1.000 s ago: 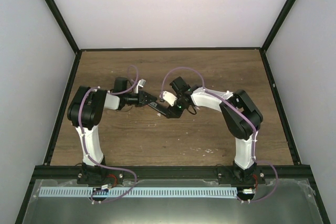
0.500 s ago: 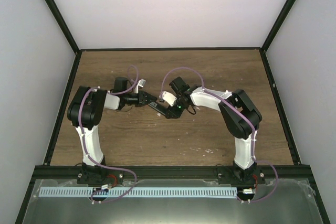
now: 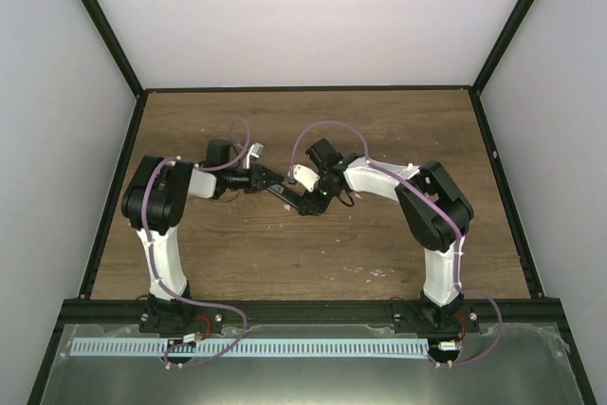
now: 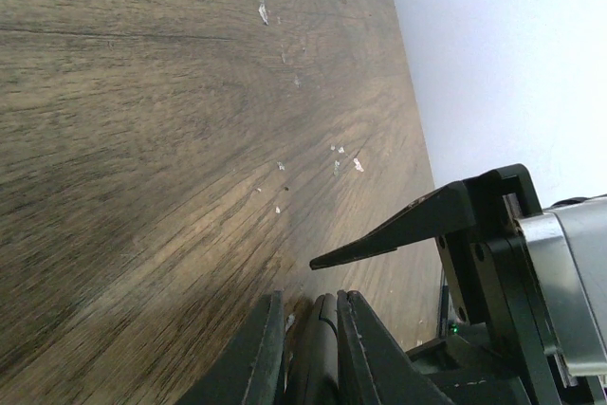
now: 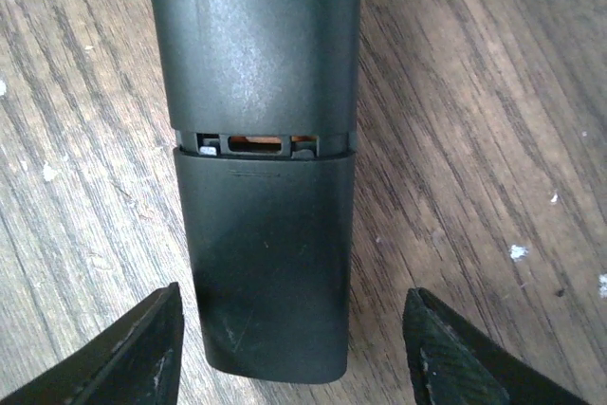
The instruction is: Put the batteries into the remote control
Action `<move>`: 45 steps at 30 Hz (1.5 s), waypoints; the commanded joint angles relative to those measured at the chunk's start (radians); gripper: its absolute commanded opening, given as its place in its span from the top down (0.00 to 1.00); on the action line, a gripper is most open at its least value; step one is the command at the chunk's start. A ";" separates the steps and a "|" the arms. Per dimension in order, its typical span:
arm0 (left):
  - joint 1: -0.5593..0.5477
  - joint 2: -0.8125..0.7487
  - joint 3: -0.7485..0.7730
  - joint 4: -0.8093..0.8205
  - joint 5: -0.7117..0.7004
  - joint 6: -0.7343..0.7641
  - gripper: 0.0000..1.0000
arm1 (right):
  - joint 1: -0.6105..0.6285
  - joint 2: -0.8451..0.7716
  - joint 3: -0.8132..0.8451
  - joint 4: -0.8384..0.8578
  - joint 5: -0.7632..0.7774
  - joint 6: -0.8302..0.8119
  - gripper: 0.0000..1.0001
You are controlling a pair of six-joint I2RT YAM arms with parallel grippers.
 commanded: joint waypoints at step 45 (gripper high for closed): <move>-0.009 0.024 -0.010 -0.008 -0.027 0.065 1.00 | -0.030 0.034 0.093 0.005 -0.082 -0.024 0.80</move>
